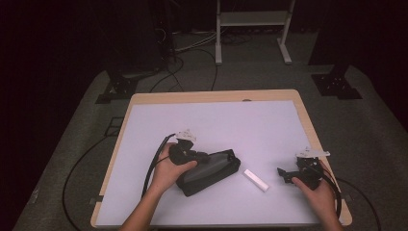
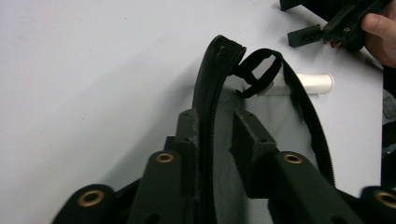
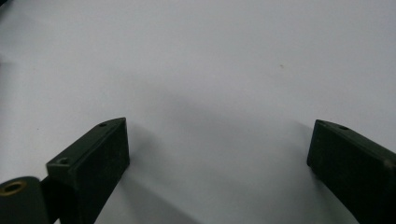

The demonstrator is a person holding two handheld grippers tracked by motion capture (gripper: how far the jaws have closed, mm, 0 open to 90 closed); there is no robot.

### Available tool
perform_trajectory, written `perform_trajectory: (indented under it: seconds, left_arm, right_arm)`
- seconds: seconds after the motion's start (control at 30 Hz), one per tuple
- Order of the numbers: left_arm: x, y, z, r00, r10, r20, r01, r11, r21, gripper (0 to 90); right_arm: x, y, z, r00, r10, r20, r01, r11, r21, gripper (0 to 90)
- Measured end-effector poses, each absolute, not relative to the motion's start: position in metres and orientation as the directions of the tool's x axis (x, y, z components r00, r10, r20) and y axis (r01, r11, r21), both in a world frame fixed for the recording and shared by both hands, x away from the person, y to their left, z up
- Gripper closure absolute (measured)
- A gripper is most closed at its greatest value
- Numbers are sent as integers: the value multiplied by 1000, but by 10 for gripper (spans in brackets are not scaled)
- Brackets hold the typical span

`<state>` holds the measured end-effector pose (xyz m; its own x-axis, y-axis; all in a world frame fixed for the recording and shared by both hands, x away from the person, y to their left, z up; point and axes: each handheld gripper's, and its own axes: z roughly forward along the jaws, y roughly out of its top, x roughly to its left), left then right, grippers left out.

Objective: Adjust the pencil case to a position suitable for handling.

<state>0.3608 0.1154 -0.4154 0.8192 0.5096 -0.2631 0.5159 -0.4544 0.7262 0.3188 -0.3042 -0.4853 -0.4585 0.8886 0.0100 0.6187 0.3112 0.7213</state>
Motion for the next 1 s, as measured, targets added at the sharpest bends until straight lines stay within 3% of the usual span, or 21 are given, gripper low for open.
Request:
perform_trajectory:
  seconds: [0.5,0.73,1.0]
  left_arm:
    - [354,122,-400,834,519,-188,465,-478,745,340]
    - [349,134,-390,823,549,-147,450,-472,758,245]
    - [343,149,-384,804,583,-113,442,-460,770,202]
  right_arm:
    - [319,-304,-485,-458,889,10,619,311,721,48]
    - [319,-304,-485,-458,889,12,620,310,721,48]
    - [319,-304,-485,-458,889,14,621,309,720,48]
